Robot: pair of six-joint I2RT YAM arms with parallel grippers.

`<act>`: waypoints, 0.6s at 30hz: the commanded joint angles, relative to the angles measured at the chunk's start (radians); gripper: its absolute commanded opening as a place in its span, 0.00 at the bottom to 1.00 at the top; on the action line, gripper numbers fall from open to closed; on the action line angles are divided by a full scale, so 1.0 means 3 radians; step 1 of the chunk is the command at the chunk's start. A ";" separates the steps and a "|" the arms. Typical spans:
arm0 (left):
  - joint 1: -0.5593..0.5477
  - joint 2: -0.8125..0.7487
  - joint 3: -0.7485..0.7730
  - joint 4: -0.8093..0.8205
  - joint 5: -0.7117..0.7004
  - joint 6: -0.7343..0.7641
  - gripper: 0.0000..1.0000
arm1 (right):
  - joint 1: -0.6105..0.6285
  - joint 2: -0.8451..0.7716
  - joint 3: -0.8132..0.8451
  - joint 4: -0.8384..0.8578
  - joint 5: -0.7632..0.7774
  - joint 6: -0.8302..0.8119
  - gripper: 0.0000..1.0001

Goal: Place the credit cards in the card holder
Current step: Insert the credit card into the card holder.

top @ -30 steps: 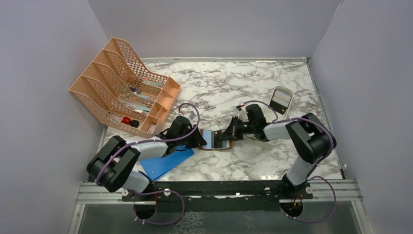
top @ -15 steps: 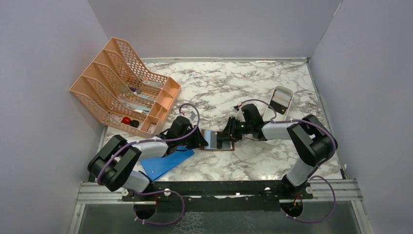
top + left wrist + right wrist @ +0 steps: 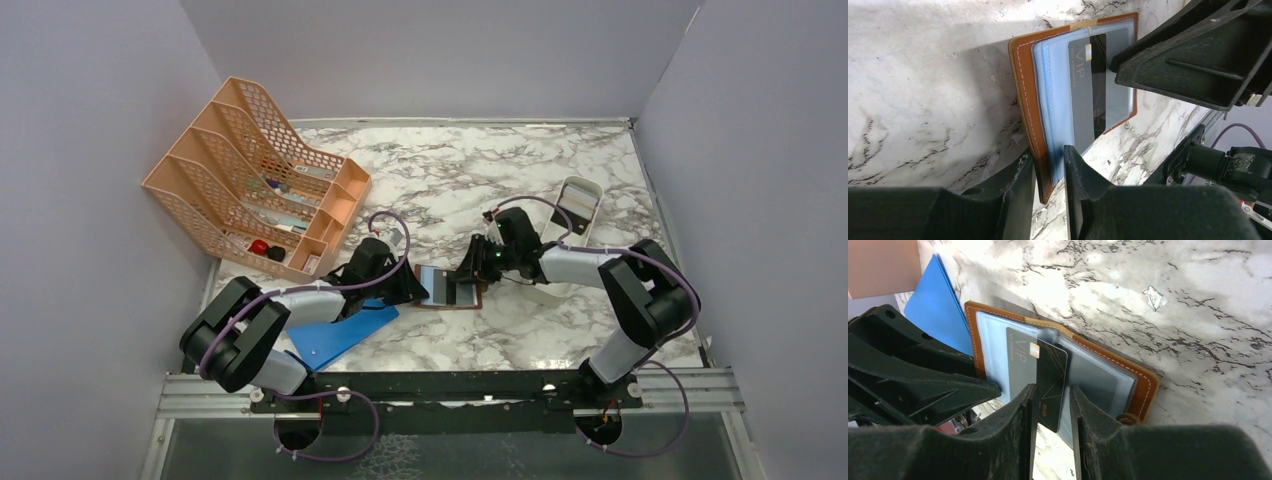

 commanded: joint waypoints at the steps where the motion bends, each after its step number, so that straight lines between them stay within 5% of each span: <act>1: -0.0042 0.0016 0.0005 0.0135 0.0102 -0.0034 0.28 | 0.0070 0.0123 0.0021 0.0112 -0.0098 0.0084 0.34; 18: -0.0110 0.0102 0.0123 0.0157 0.0115 -0.0019 0.28 | 0.0271 0.0210 -0.0015 0.0569 -0.0281 0.0453 0.25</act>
